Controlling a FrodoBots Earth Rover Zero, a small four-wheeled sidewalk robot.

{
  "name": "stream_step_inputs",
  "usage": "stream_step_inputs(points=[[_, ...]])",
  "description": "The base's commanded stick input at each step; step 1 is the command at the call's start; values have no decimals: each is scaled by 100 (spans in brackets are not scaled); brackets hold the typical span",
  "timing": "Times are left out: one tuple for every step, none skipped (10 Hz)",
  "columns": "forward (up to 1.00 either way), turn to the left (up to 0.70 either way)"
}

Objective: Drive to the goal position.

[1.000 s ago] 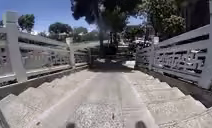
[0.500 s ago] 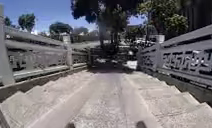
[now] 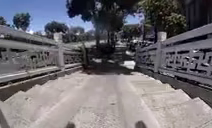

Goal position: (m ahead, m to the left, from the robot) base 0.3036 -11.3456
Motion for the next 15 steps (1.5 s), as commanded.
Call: stream_step_inputs(points=[[70, 0], [70, 0], [70, 0], [70, 0], [70, 0], [70, 0], [70, 0], [70, 0], [70, 0], [70, 0], [70, 0], [70, 0], [70, 0], [70, 0], [70, 0]])
